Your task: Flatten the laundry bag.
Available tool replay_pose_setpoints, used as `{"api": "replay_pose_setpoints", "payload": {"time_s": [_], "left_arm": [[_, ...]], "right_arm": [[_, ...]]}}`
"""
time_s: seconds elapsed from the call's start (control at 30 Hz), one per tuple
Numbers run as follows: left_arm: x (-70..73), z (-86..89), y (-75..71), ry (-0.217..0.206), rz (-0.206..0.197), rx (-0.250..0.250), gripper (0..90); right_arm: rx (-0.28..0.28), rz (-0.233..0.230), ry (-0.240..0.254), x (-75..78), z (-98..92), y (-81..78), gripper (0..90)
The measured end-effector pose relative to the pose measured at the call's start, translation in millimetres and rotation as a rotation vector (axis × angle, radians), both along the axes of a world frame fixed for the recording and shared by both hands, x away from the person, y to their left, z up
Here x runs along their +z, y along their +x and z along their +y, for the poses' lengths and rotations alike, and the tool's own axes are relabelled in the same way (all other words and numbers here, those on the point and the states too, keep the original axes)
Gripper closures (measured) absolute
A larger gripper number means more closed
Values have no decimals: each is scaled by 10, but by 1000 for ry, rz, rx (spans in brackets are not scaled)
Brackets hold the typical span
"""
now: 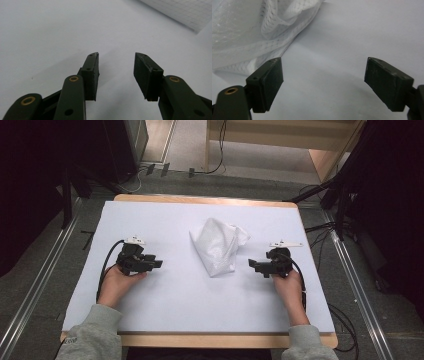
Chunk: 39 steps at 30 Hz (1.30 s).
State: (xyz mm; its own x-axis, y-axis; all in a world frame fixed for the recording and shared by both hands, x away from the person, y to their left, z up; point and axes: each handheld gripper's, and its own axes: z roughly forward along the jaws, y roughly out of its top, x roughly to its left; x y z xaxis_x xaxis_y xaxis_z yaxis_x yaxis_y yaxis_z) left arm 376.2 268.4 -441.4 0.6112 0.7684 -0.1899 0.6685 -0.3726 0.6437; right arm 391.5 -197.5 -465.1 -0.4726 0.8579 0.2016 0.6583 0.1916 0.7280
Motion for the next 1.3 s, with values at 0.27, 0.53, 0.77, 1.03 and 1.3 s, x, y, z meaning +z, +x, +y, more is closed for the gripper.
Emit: {"api": "replay_pose_setpoints", "payload": {"time_s": [0.27,0.53,0.77,1.03,1.3], "left_arm": [[4,-1,13,-35,21,-14,578],[-13,-21,34,-53,61,-29,500],[-12,-50,47,-50,82,-34,401],[-3,-56,58,-65,73,-30,348],[8,-52,62,-99,73,-7,307]], "right_arm": [[-2,-26,-10,49,123,-31,143],[-3,-16,-38,31,214,-55,136],[-9,-10,-36,17,189,-66,136],[23,-14,-35,28,198,-82,145],[41,-63,-46,80,201,-108,207]]}}
